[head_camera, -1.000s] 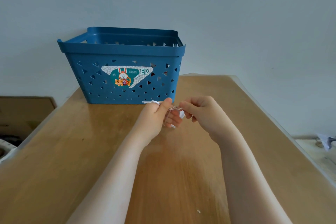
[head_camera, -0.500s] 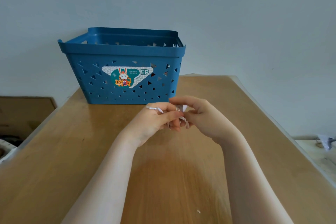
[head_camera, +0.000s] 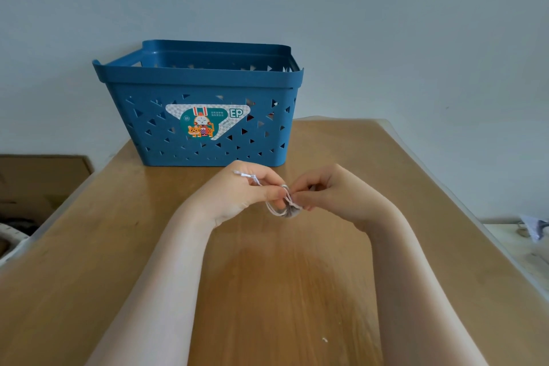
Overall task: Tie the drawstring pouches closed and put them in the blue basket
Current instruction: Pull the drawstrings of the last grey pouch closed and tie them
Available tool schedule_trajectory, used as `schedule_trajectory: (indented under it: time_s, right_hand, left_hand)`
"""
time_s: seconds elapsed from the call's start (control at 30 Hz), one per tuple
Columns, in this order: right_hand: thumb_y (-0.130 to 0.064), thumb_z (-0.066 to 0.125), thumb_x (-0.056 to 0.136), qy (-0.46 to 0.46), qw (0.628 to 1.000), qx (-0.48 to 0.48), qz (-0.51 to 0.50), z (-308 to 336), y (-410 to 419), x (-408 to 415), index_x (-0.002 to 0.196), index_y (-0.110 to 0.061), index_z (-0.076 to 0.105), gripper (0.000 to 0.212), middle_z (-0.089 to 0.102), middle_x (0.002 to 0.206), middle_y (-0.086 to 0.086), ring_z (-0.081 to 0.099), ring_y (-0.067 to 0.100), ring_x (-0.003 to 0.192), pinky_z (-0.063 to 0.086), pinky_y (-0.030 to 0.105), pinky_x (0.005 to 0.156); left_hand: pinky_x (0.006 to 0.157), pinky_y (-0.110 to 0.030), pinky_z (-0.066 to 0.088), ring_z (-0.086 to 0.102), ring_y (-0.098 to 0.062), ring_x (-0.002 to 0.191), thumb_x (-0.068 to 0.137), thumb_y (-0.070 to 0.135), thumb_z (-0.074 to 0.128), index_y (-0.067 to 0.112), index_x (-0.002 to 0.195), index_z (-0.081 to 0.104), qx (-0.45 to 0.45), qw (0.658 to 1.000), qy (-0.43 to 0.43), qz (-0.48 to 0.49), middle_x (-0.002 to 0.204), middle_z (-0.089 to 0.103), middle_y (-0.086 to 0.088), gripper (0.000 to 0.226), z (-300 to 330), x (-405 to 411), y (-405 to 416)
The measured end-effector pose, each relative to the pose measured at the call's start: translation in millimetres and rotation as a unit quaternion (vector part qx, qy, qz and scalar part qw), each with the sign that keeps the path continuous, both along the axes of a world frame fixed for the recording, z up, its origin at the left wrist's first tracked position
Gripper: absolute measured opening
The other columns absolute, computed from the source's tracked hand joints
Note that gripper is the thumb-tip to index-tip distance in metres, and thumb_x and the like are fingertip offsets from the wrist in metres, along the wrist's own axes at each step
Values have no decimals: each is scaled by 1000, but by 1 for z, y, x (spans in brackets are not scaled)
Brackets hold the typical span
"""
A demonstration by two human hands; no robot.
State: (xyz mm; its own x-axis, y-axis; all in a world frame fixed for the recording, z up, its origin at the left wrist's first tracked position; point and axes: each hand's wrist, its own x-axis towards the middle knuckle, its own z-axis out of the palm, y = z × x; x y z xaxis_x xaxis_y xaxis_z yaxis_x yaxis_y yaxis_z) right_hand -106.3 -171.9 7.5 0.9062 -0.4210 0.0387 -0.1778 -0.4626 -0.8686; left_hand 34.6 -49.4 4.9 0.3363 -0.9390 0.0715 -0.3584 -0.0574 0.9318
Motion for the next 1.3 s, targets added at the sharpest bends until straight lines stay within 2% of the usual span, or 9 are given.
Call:
schedule_trajectory:
  time_s: [0.2,0.3,0.43,0.57,0.8,0.93,1.07,1.2,1.3]
  right_hand:
    - [-14,62,86,0,1000,25,-18,-1,-5,-1,76,-9,69,13,66,74,5,58,11,69,48,26,71]
    - [-13,58,89,2,999,34,-25,1,-3,1,77,-7,67,16,64,75,7,56,7,64,46,20,63]
    - [-15,51,93,9,999,31,-23,2,5,6,79,-3,69,26,62,72,4,49,8,62,42,20,59]
    - [-37,43,97,-5,994,73,-81,0,2,6,81,-10,74,44,72,77,4,51,11,67,41,21,63]
    - [-25,58,91,-109,965,208,-116,-4,-2,4,82,-10,73,23,68,84,11,59,19,82,47,32,82]
    - [-20,58,90,-137,954,228,-139,-2,-1,6,81,-11,69,17,65,81,6,55,18,80,43,30,78]
    - [-19,55,91,-140,933,261,-206,-1,-2,6,72,-18,66,21,63,68,-5,52,11,65,37,24,66]
    - [-13,54,91,-206,878,360,-239,-1,-11,2,75,-12,63,19,63,69,0,37,8,42,33,20,52]
    - [-14,49,92,-234,837,428,-248,1,-19,-2,78,-12,56,16,69,73,3,32,8,37,30,20,49]
  left_hand:
    - [80,-32,47,66,-13,77,83,18,69,23,79,72,12,993,-111,40,73,72,4,7,-2,-2,-4]
    - [66,-22,45,61,-4,69,87,18,65,24,82,70,10,961,-258,94,67,66,14,9,-7,-6,-12]
    - [54,-22,41,50,-1,56,90,10,57,19,86,71,-62,932,-315,166,59,56,13,17,-10,-14,-19]
    - [52,-34,49,56,-20,47,85,19,61,17,88,74,-151,918,-317,183,59,65,-6,13,-9,-11,-19]
    - [53,-29,49,52,2,45,86,18,66,16,99,70,-162,928,-308,130,71,72,-3,14,-4,-26,-20]
    - [53,-12,41,52,6,47,92,16,58,19,114,66,-143,942,-287,101,63,67,-5,24,-1,-27,-19]
    - [58,-9,40,51,2,51,98,6,41,33,131,54,-56,956,-271,96,62,63,7,44,-4,-18,-18]
    - [64,-12,40,54,10,56,100,7,35,28,138,45,-60,964,-241,93,97,70,2,44,-2,-14,-14]
    - [54,-7,36,51,-2,53,101,8,32,25,127,51,-58,964,-226,125,76,59,11,36,-2,-10,-14]
